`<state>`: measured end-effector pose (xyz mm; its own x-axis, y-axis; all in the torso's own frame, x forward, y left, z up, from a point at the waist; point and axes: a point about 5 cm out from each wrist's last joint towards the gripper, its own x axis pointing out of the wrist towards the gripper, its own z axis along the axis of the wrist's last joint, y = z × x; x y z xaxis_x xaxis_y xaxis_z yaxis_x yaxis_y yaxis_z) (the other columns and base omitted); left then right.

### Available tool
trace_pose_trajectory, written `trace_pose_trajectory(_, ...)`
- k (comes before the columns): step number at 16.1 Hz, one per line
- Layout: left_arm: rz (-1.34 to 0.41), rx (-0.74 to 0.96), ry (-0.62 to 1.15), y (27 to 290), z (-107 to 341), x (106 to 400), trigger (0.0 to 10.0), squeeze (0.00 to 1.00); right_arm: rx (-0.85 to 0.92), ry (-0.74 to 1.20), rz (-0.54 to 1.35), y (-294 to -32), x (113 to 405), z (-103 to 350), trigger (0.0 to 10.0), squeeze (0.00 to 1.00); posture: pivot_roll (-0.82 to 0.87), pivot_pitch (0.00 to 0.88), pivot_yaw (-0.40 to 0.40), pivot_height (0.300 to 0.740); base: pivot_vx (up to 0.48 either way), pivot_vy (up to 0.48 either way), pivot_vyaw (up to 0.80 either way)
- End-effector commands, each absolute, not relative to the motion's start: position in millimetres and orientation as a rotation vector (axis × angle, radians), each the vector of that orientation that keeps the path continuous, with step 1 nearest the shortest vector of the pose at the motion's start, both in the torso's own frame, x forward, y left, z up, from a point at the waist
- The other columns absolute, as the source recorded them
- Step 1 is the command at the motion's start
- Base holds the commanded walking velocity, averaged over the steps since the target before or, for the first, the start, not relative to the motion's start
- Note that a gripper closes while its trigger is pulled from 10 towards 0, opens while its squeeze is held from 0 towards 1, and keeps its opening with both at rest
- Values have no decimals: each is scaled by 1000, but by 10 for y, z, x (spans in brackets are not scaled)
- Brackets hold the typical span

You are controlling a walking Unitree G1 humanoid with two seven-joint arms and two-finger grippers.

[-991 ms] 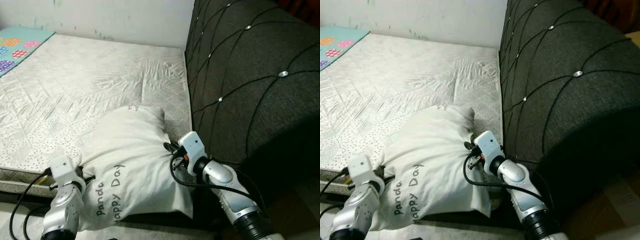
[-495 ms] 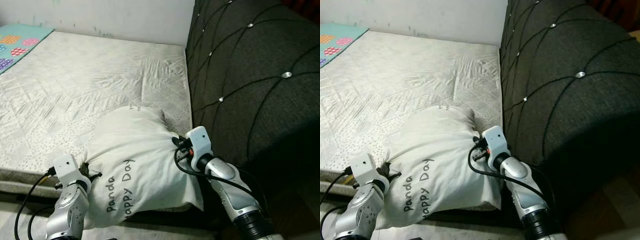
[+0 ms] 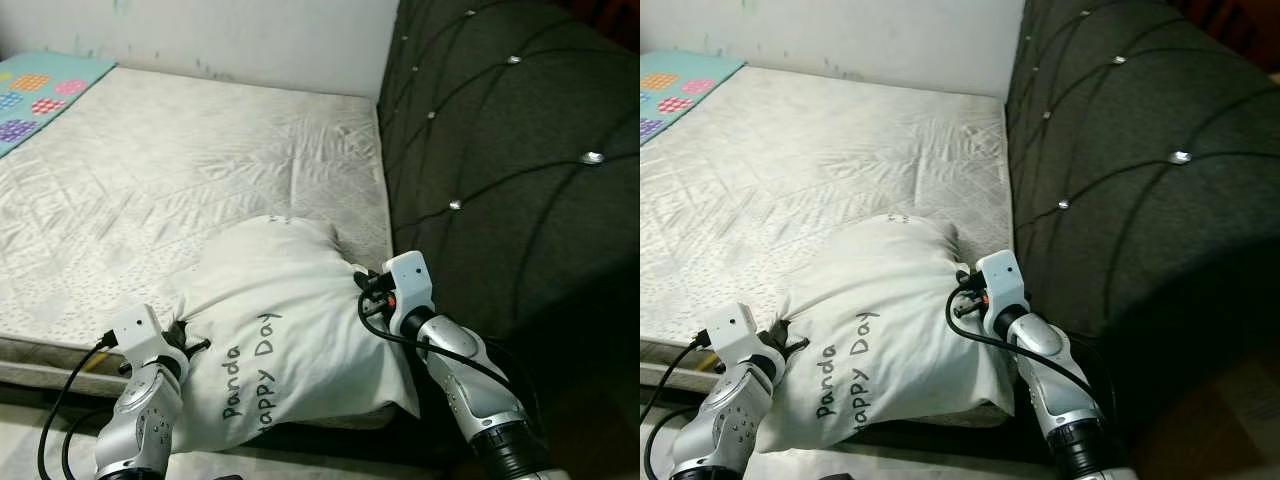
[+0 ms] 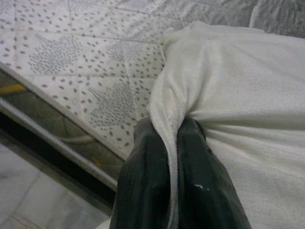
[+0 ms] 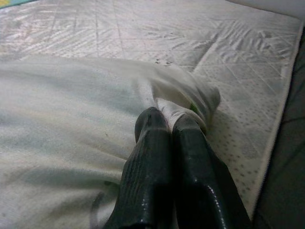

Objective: Clean up the room

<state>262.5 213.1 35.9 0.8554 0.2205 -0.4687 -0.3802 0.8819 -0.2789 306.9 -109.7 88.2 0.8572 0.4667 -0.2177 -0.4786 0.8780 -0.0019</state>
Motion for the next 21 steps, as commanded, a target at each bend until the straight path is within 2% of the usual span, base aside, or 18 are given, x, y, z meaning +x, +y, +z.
trace_pose_trajectory(1,353,-354,379,2249,488,2651,10000,0,-59,92,460,-1165,3152,1164,10000,0,-106,0,-41,740,0,480,0)
trace_pose_trajectory(9,348,-335,381,2265,495,2686,10000,0,-66,97,459,-1180,3155,1152,10000,0,-110,0,-40,740,0,480,0)
trace_pose_trajectory(12,321,-324,336,2251,538,2685,10000,0,-55,67,441,-1195,3165,1203,10000,0,-111,0,-41,740,0,0,0)
trace_pose_trajectory(14,254,-252,267,2182,626,2674,10000,0,34,43,317,-1302,3160,1263,10000,0,-98,0,-43,740,0,0,0)
trace_pose_trajectory(16,246,-264,261,2121,637,2687,10000,0,45,60,281,-1359,3134,1202,10000,0,-80,0,-35,740,0,0,0)
trace_pose_trajectory(21,211,-257,227,2034,683,2729,10000,0,44,67,263,-1331,3140,1167,10000,0,-82,0,-26,740,0,0,0)
